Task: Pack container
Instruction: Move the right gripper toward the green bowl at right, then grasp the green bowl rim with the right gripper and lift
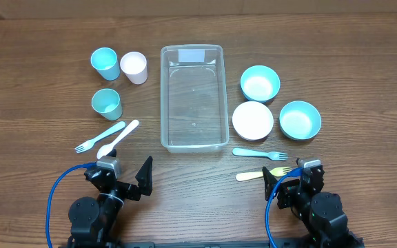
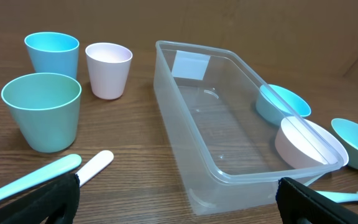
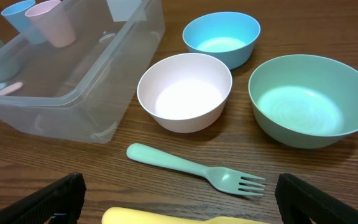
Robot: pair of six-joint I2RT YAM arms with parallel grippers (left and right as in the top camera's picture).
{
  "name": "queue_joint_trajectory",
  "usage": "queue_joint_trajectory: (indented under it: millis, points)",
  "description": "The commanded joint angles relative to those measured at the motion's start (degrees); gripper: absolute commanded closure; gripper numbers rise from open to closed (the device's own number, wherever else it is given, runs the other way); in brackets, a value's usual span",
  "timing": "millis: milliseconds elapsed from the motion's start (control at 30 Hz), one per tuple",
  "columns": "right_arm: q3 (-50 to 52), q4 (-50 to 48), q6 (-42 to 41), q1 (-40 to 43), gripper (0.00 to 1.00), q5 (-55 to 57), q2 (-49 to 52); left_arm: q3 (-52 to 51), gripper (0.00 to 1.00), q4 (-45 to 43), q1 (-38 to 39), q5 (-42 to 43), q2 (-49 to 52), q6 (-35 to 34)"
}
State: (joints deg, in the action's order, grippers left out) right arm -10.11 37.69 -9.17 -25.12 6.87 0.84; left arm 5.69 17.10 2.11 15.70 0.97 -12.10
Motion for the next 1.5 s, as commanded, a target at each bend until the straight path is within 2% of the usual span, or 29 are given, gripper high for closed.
queue_joint_trajectory:
  millis: [0,233,300,333,367,433,500,533,633,767,800,933,1033,1133,1200,1267,1367,1467]
  points:
    - [0.9,0.2,0.2,0.1,0.00,1.0,-0.7,-0.4,0.00,-0.3,-0.2,0.8,-0.3,-0.8]
    - [0.9,-1.8,-1.3,0.1,0.00,-2.2,-0.7,-0.4,0.00,-0.3,-0.2,0.8,-0.3,-0.8]
    - [0.9,-4.9,-11.7,0.1,0.00,-2.2,-0.7,-0.4,0.00,-0.3,-0.2,0.8,-0.3,-0.8]
    - [0.9,-6.1,-25.6,0.1,0.00,-3.2,-0.7,-0.4,0.00,-0.3,-0.2,0.8,-0.3,-0.8]
    - [0.9,-4.9,-31.6,0.1,0.00,-3.1,-0.7,-0.4,0.00,-0.3,-0.2,0.8,-0.3,-0.8]
    - [0.9,-7.0,-31.6,0.1,0.00,-0.2,-0.7,-0.4,0.00,-0.3,-0.2,0.8,-0.3,-0.8]
    - [0.9,-10.9,-30.3,0.1,0.00,0.0,-0.7,-0.4,0.00,-0.3,-0.2,0.8,-0.3,-0.8]
    - [0.9,-10.5,-27.8,0.1,0.00,-0.1,-0.6,-0.4,0.00,-0.3,-0.2,0.8,-0.3,-0.8]
    - [-2.0,-10.2,-27.8,0.1,0.00,-1.1,4.3,-0.4,0.00,-0.3,-0.2,0.8,-0.3,-0.8]
    - [-17.9,-6.1,-20.1,1.0,0.00,5.2,23.5,-0.4,0.00,-0.3,-0.2,0.8,-0.3,-0.8]
    - [-24.4,-2.7,-17.5,2.5,0.00,5.3,31.0,-0.4,0.00,-0.3,-0.2,0.8,-0.3,-0.8]
    - [-38.3,2.1,-14.5,10.0,0.00,5.1,47.4,-0.4,0.00,-0.3,-0.2,0.8,-0.3,-0.8]
    - [-41.7,1.9,-8.1,17.9,0.00,2.3,55.3,-0.4,0.00,-0.3,-0.2,0.8,-0.3,-0.8]
    - [-42.8,-0.2,-3.4,30.4,0.14,-10.1,65.1,-0.4,0.00,-0.3,-0.2,0.8,-0.3,-0.8]
    - [-42.9,-1.1,-2.5,34.8,0.16,-12.6,70.9,-0.4,0.00,-0.3,-0.2,0.8,-0.3,-0.8]
    - [-42.9,-1.6,-0.8,36.4,0.20,-16.0,77.8,-0.4,0.00,-0.3,-0.2,0.8,-0.3,-0.8]
    - [-44.2,-2.9,0.1,36.4,0.21,-14.8,87.1,-0.4,0.00,-0.3,-0.2,0.8,-0.3,-0.8]
    - [-45.2,-3.6,-0.1,36.4,0.23,-12.4,92.2,-0.4,0.00,-0.3,-0.2,0.8,-0.3,-0.8]
